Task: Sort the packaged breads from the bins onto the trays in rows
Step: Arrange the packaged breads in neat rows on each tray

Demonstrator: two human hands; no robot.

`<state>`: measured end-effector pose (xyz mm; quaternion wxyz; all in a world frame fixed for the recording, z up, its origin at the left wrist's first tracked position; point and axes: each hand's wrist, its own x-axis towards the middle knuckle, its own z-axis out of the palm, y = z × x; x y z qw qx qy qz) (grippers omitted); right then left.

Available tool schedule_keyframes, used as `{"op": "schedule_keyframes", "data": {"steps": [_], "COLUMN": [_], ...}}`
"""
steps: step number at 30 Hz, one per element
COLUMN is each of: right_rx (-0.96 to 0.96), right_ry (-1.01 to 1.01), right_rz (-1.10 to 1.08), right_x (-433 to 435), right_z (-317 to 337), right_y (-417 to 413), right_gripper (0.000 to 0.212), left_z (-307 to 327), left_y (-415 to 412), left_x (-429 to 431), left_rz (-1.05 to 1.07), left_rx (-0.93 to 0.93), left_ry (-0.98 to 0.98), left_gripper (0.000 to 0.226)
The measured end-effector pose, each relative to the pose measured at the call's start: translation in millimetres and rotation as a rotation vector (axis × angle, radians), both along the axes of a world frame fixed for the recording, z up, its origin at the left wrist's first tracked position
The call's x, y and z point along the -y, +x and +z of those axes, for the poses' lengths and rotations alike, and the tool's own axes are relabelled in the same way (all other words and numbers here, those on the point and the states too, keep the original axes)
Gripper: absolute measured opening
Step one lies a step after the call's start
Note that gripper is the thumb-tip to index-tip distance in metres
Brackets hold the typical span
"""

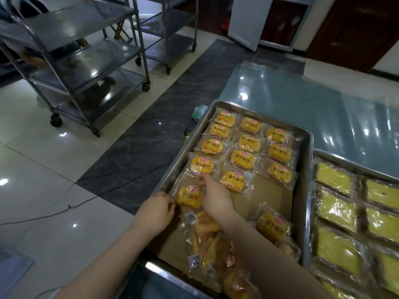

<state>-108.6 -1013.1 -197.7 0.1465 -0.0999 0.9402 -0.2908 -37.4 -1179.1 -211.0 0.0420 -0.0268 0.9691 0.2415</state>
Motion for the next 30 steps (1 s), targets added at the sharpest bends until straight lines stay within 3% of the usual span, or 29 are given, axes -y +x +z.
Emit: {"op": "schedule_keyframes", "data": {"steps": [4, 6, 9, 11, 14, 17, 23, 30], "right_rx": [-0.185, -0.163, -0.014, 0.091, 0.243, 0.247, 0.229, 0.198], "right_ry": [0.065, 0.051, 0.042, 0.065, 0.092, 0.095, 0.11, 0.061], "right_rz": [0.008, 0.004, -0.019, 0.028, 0.107, 0.056, -0.069, -0.126], "right_x": [-7.5, -14.9, -29.7, -36.9, -44.1, -53.9, -65.3, -65.3], "right_z": [-3.2, -1.0, 10.2, 15.4, 12.7, 9.2, 10.5, 9.7], "right_y": [3.1, 5.4, 10.5, 20.3, 41.4, 59.2, 69.8, 69.2], "right_gripper": [0.051, 0.042, 0.03, 0.036, 0.054, 0.057, 0.052, 0.038], "left_z": [3.9, 7.3, 15.9, 15.5, 2.7, -10.2, -17.8, -18.1], "left_y": [-1.8, -10.5, -30.5, -45.4, -57.5, -54.7, -50.3, -48.7], "left_x": [-10.3, -16.9, -25.1, -28.3, -31.1, -36.7, -41.1, -30.1], "left_rz": [-0.085, -0.234, -0.417, -0.454, -0.493, -0.547, -0.515, -0.495], "left_rx": [-0.155, -0.209, -0.055, 0.088, 0.221, 0.291, 0.291, 0.176], "left_ry": [0.03, 0.058, 0.22, 0.272, 0.026, -0.159, -0.196, -0.092], "left_gripper": [0.04, 0.045, 0.052, 0.056, 0.049, 0.058, 0.068, 0.056]}}
